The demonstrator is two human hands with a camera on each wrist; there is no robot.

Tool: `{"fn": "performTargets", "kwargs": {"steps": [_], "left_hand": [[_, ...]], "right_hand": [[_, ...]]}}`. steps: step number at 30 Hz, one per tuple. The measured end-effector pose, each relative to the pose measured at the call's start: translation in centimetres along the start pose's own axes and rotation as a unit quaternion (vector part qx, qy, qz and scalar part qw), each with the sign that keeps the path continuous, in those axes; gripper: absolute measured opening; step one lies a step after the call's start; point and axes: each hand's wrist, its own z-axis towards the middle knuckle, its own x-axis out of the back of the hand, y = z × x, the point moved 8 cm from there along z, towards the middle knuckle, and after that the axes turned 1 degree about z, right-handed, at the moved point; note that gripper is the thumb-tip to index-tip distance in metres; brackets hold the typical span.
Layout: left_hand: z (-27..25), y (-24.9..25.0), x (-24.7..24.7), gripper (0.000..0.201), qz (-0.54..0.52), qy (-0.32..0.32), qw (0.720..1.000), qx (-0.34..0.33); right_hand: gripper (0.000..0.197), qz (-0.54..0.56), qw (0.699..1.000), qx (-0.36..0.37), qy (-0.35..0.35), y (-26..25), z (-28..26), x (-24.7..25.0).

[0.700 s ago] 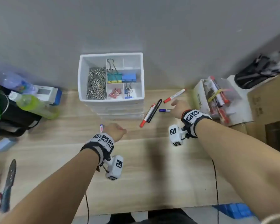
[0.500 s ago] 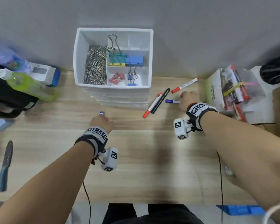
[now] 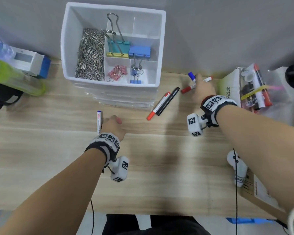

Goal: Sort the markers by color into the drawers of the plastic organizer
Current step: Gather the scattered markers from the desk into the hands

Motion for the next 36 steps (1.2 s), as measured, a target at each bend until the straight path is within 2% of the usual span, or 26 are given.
{"fn": "performTargets", "kwargs": {"steps": [2,5,7,10,13,15,17,20,25,28,30,33,35,36], "left_hand": [[-0.1,-0.1,-0.3,0.032,0.005,0.011,1.000,0.000],[-0.2,-0.1,-0.3,0.031,0.008,0.034,0.999,0.000],[-0.3,0.0,-0.2,0.031,0.007,0.026,1.000,-0.006],[-0.5,0.0,1.0,0.033,-0.006,0.042,0.999,-0.016],[-0.9,-1.0,3.6,0.036,-0.041,0.120,0.992,-0.019],[-1.4,-2.4,5.2,0.045,-0.044,0.165,0.985,0.010],[-1.7,-3.9,6.0,0.058,-0.029,0.181,0.981,0.059],[-1.6,-6.1,5.8,0.065,-0.015,0.155,0.983,0.098],[-1.0,-8.4,4.7,0.026,-0.006,0.057,0.995,0.077],[-1.6,-7.8,4.3,0.015,-0.018,0.022,0.999,0.020],[-2.4,-7.4,3.7,0.012,-0.090,-0.011,0.996,-0.004],[-3.6,-6.9,3.1,0.018,-0.230,-0.051,0.972,-0.005],[-4.5,-6.1,2.9,0.009,-0.283,-0.075,0.956,-0.008],[-5.0,-5.8,2.9,0.011,-0.311,-0.086,0.947,-0.005]], "right_hand": [[0.036,-0.023,0.999,-0.018,-0.024,0.5,0.8,-0.7],[0.030,-0.046,0.998,-0.032,-0.010,1.2,0.7,-1.2],[0.029,-0.038,0.998,-0.047,0.001,1.4,0.2,-1.2],[0.030,0.071,0.993,-0.094,0.021,0.8,-0.5,-1.4],[0.038,0.237,0.957,-0.166,-0.002,-0.4,-1.4,-3.3],[0.043,0.284,0.939,-0.192,-0.016,-1.8,-2.3,-4.7],[0.050,0.301,0.934,-0.191,-0.029,-3.4,-3.1,-5.8],[0.047,0.286,0.940,-0.182,-0.047,-5.4,-4.4,-6.7],[0.045,0.238,0.948,-0.205,-0.055,-6.3,-6.7,-7.7],[0.043,0.189,0.957,-0.214,-0.059,-6.0,-8.8,-8.2],[0.037,0.154,0.962,-0.213,-0.070,-6.0,-10.7,-8.9],[0.035,0.146,0.963,-0.214,-0.076,-6.5,-14.4,-10.0],[0.026,0.212,0.952,-0.200,-0.088,-8.1,-16.7,-11.0],[0.018,0.281,0.935,-0.191,-0.101,-9.4,-17.7,-11.5]]}}
